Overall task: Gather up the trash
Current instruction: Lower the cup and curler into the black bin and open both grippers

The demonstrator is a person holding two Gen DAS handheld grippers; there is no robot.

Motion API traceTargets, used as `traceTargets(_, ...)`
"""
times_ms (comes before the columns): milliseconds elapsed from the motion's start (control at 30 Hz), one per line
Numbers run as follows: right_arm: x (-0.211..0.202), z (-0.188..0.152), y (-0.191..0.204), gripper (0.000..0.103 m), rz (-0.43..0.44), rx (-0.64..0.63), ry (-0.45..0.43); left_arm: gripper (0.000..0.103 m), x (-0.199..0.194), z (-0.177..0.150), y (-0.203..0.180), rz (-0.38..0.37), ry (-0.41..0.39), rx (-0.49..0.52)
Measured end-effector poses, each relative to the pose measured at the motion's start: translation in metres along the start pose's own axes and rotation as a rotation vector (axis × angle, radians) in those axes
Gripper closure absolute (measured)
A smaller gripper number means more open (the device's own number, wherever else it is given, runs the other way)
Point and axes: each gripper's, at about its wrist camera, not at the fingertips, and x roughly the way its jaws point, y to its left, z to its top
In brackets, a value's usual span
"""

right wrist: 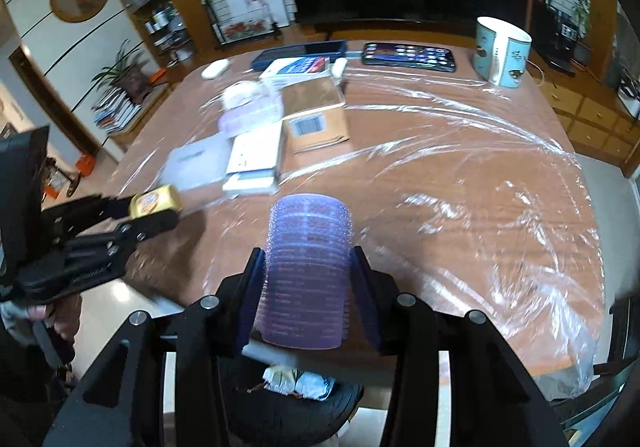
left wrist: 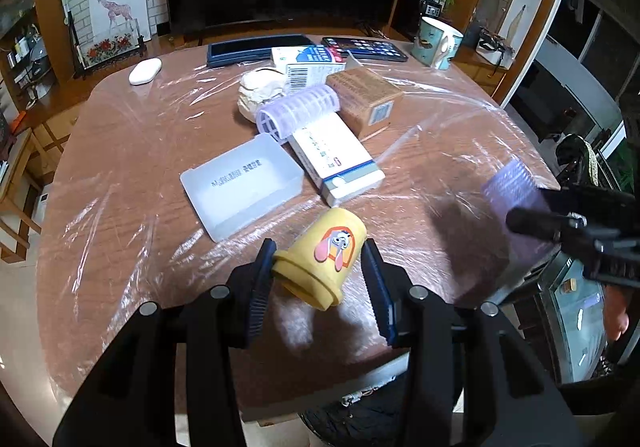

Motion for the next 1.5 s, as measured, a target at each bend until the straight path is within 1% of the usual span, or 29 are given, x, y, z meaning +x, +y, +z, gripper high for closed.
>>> traceTargets(100,-0.006,-0.012,0.008,0.060,0.024,-0.026,0.007,0.058,-0.006,-0.005,-0.006,0.001,0.000,0.010)
traceTargets(400,-0.013,-0.038,0.019,0.060,0.051,-0.077,0.040,0.058,-0.015,-0.027,-0.024,-0.005,0.020,0.029)
traceTargets(833,0.000,-0.068,0.024,0.060,0.069,-0.117,0.091,0.058,-0.016,-0.062,-0.051,-0.020,0.056,0.044)
traceTargets(900,0.004,-0.072,0.025,0.060,0.068,-0.127,0.098,0.058,-0.015,-0.066,-0.055,-0.012,0.052,0.050)
traceTargets(1000,0.007,-0.076,0.028,0.060,0.064,-0.146,0.103,0.058,-0.015,-0.070,-0.061,-0.004,0.058,0.064)
traceTargets(1133,0.005,-0.081,0.030,0.060,0.077,-0.160,0.102,0.058,-0.019,-0.074,-0.066,0.003,0.045,0.076)
traceTargets(1267,0.002,-0.083,0.030,0.060,0.083,-0.179,0.097,0.058,-0.023,-0.077,-0.071,-0.002,0.044,0.086)
traceTargets(1500,0.000,-0.092,0.027,0.060,0.077,-0.208,0.115,0.058,-0.024,-0.092,-0.081,-0.011,0.080,0.126)
